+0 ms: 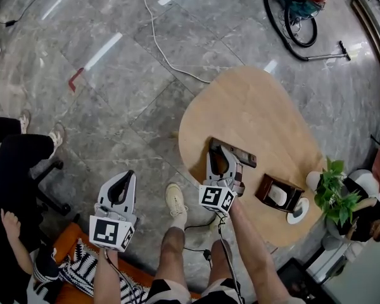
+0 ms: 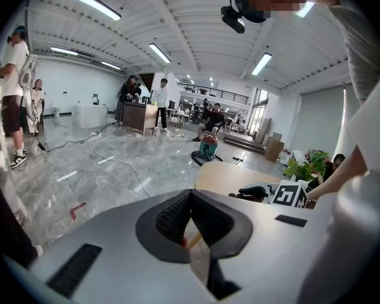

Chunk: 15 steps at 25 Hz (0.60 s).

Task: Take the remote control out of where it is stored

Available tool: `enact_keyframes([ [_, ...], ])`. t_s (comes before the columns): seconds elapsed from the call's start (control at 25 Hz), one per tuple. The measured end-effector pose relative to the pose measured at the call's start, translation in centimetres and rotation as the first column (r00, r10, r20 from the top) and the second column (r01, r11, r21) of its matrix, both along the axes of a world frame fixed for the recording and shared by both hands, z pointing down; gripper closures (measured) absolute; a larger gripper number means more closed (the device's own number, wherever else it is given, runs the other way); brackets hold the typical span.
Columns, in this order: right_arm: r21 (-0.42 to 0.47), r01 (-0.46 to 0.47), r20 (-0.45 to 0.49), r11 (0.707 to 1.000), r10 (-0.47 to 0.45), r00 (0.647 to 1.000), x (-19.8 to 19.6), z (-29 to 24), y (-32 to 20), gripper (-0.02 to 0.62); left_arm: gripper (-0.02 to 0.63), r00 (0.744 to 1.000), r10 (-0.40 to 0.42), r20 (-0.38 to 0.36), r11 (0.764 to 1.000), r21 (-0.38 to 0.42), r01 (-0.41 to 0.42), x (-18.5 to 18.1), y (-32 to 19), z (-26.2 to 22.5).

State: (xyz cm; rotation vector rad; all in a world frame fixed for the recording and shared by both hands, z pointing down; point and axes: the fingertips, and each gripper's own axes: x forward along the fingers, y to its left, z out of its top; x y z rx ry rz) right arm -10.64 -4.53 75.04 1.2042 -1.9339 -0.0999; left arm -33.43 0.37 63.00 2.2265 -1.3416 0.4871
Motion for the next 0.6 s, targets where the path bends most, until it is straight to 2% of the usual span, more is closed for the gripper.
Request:
enact_keyframes([
  [0.36,-0.019,-0.031,0.042,0.999,0.032,0.999,0.2,0.9,0.0,0.463,0.601,1.000,-0.007,0.004,1.000,-0.003,0.007,-0.3,0.3,0.3],
  [0.6,-0.015,-0.051,0.106,0.999,0.052,0.993,0.0,-1.1,-0.4,0.463,0.601,1.000,-0.008,0.008,1.000,0.006,0.008,-0.2,0.3,-0.6],
])
